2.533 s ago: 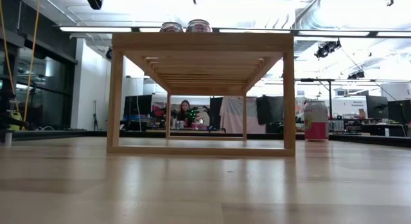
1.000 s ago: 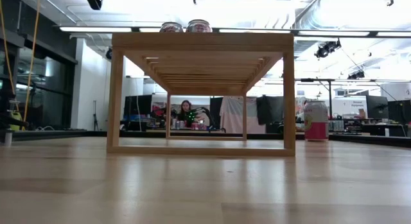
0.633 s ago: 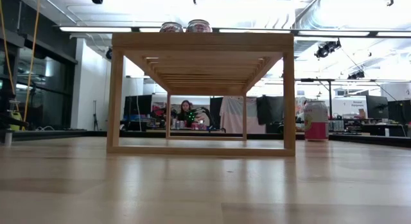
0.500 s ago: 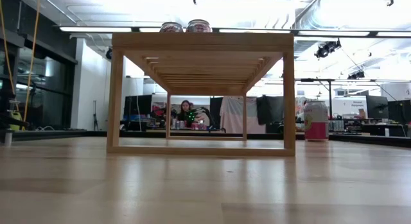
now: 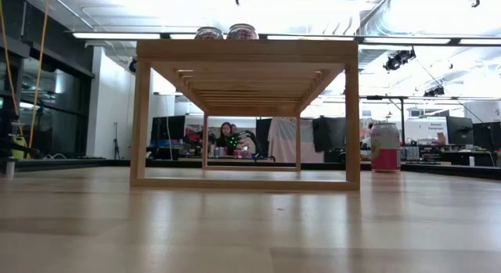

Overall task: Place canned beverage on shelf
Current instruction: Put the top silver soda can on the shelf aligned with the other silver soda cans

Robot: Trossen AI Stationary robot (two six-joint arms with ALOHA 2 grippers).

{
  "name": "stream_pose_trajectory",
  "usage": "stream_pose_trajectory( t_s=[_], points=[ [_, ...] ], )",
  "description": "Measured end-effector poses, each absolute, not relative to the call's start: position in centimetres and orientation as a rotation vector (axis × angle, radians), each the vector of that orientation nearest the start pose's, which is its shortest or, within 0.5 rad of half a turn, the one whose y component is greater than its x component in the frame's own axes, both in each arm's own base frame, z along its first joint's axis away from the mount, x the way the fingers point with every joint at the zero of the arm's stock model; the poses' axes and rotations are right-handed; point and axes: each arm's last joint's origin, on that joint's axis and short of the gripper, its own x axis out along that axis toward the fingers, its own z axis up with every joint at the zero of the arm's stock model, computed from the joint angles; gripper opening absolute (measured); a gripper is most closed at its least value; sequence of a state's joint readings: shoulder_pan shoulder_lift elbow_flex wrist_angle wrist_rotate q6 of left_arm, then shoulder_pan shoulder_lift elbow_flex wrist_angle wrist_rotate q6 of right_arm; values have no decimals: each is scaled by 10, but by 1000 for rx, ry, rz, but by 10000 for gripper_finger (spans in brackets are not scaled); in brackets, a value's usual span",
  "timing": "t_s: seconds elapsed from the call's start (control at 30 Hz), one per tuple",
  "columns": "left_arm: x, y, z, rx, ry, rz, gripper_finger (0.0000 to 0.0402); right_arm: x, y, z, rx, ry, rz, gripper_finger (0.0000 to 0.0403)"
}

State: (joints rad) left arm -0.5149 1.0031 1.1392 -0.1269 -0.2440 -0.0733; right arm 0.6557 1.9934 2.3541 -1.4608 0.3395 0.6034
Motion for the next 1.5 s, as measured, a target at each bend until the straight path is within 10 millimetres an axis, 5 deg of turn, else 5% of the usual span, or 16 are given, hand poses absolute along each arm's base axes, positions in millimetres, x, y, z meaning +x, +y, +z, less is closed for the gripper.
stream_pose_trajectory(
  t_s=[0.2,0.8,1.2,1.5],
  points=[
    [215,-110,421,78,241,-173,308,328,208,411,-20,877,16,288],
    [279,-136,361,-112,533,-207,343,359,173,421,-183,747,39,288],
    [293,-137,346,-152,606,-280,339,365,170,426,-206,683,42,288],
    [290,-132,351,-133,580,-245,279,366,167,426,-216,680,32,288]
  ],
)
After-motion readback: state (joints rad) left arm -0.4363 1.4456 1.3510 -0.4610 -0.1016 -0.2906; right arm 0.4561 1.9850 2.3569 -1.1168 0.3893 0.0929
